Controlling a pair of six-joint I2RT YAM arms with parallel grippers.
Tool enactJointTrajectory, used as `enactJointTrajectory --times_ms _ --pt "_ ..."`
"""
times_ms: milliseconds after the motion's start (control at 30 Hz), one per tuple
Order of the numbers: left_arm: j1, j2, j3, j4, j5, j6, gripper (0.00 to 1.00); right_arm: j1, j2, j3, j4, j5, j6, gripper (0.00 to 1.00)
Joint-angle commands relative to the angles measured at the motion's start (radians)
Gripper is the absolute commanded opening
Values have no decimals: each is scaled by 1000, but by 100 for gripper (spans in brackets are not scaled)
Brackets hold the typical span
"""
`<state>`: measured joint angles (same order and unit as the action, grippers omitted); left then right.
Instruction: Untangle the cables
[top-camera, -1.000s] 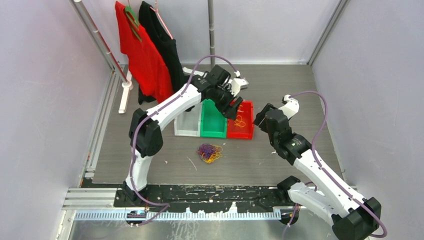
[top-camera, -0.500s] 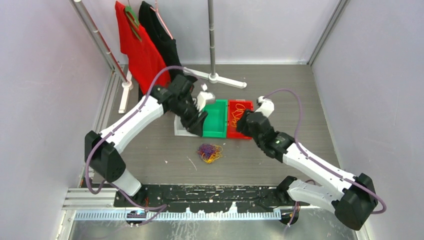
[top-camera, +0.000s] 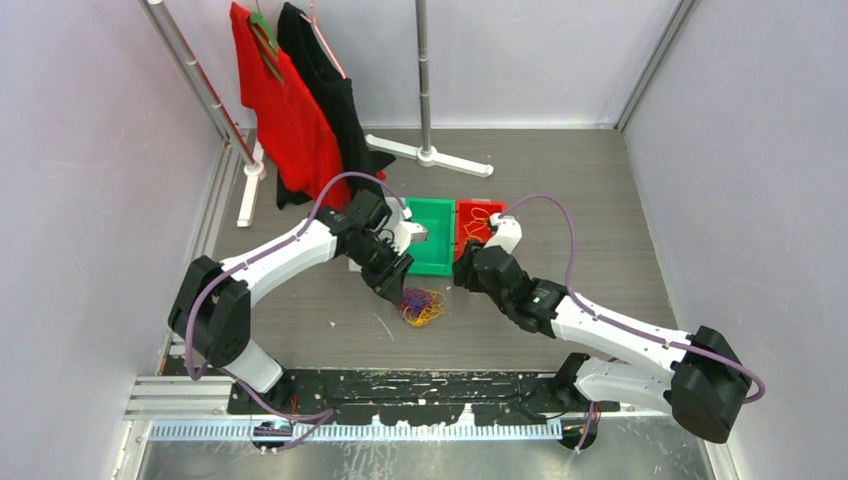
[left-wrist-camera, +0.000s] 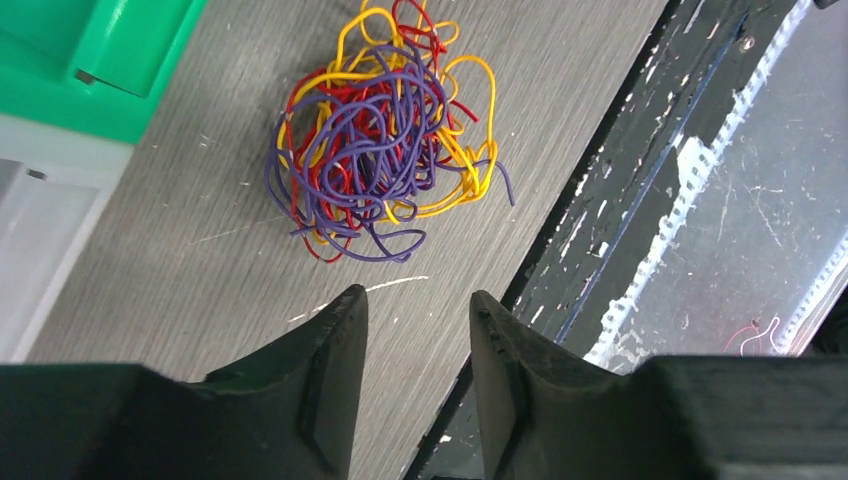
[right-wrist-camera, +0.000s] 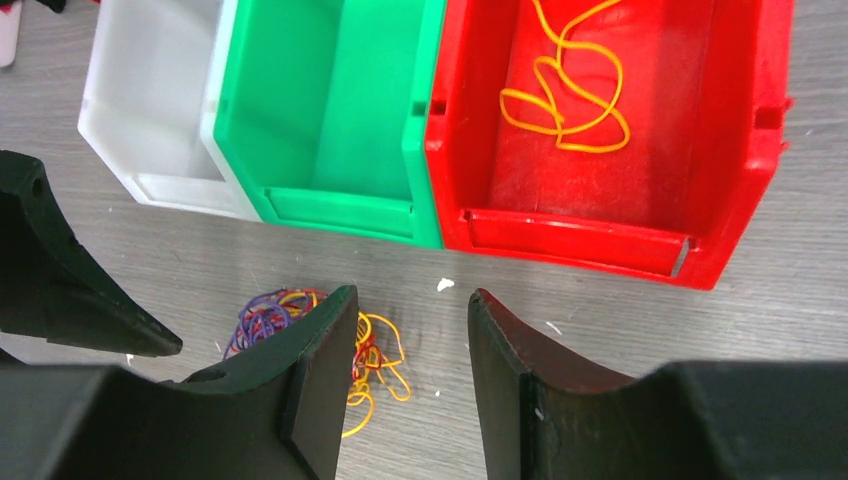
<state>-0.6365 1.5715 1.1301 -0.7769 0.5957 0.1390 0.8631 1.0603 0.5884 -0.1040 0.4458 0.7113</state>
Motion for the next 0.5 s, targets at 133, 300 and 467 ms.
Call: enactJointTrajectory --times_ms 133,300,467 --pt "-13 -45 -56 150 22 -40 48 78 68 -70 155 -82 123 49" --pt "-12 -39 -38 132 20 -13 49 97 191 -86 269 -119 161 49" --pt "-13 -69 -16 71 24 38 46 96 267 -76 320 -160 153 47"
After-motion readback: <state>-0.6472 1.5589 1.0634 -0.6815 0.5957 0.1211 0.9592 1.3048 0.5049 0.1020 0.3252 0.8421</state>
